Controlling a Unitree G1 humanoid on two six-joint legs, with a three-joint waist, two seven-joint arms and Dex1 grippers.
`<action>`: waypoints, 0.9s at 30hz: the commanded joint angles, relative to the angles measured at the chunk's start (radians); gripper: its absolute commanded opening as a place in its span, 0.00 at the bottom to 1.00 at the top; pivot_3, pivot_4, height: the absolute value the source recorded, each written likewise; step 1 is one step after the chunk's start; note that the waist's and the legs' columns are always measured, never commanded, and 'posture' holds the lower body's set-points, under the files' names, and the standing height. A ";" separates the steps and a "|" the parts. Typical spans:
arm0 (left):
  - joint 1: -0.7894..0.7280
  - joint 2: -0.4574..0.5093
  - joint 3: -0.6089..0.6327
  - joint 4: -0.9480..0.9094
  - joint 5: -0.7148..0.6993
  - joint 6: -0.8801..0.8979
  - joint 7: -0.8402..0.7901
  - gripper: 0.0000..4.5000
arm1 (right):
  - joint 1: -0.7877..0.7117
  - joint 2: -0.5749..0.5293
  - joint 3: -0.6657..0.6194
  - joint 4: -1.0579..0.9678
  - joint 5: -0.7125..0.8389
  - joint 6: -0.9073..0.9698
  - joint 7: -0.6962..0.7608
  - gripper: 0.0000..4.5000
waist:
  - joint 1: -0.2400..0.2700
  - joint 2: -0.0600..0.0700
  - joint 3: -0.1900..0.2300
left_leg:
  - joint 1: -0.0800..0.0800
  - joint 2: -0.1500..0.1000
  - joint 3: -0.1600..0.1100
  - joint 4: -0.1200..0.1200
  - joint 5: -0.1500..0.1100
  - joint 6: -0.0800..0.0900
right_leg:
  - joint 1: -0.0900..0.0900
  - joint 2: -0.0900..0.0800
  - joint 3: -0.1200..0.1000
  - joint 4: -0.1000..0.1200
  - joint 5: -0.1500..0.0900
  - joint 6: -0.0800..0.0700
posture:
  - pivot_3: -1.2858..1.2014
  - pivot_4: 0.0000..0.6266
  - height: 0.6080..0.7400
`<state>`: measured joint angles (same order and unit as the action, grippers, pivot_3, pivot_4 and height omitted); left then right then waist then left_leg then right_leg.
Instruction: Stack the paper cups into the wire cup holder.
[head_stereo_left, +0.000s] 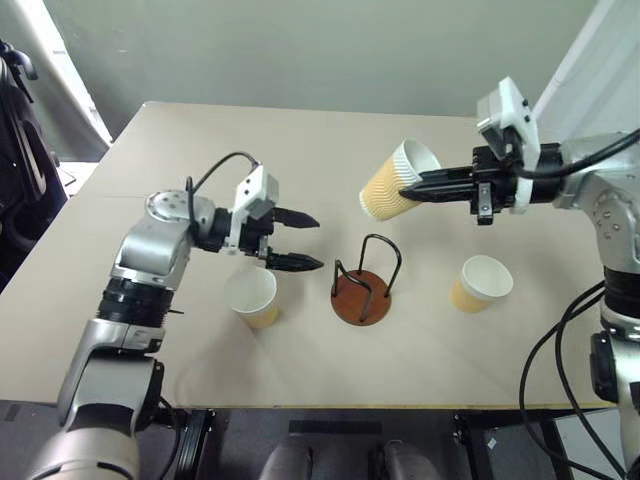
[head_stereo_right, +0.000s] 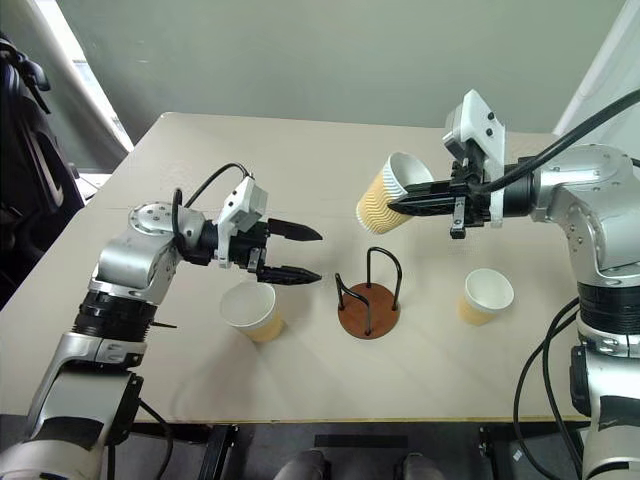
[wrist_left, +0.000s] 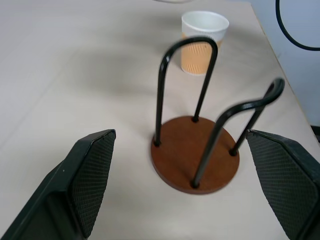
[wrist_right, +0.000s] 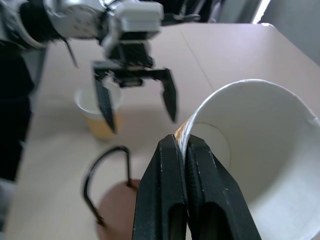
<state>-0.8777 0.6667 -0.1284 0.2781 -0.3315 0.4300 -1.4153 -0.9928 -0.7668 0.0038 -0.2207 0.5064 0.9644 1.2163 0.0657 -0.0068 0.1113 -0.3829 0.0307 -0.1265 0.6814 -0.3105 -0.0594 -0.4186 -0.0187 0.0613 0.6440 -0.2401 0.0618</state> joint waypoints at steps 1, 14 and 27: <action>-0.033 -0.005 0.025 -0.014 -0.019 0.006 0.006 1.00 | -0.023 -0.009 -0.045 -0.078 0.083 0.059 -0.039 0.01 | -0.003 0.000 0.000 | 0.000 0.000 0.000 0.000 0.000 0.000 | 0.000 0.000 0.000 0.000 0.000 0.000 | 0.52 0.24 1.00; -0.024 -0.005 0.005 -0.042 -0.025 0.021 -0.014 1.00 | 0.158 -0.155 0.107 -0.179 0.005 -0.117 -0.022 0.01 | -0.008 0.000 0.000 | 0.000 0.000 -0.001 0.001 0.000 0.000 | 0.000 0.000 0.000 0.000 0.000 0.000 | 0.52 0.24 1.00; -0.022 -0.012 0.003 -0.029 -0.015 0.006 -0.005 1.00 | 0.204 -0.172 0.199 -0.231 -0.064 -0.236 0.013 0.01 | -0.009 0.000 0.000 | 0.000 0.000 -0.001 0.001 0.000 0.000 | 0.000 0.000 0.000 0.000 0.000 0.000 | 0.52 0.24 1.00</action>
<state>-0.8875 0.6545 -0.1309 0.2657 -0.3468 0.4516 -1.4176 -0.7892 -0.9244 0.2037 -0.4152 0.4526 0.7503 1.2226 0.0564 -0.0068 0.1113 -0.3825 0.0308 -0.1270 0.6826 -0.3105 -0.0589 -0.4181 -0.0186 0.0611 0.6443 -0.2401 0.0620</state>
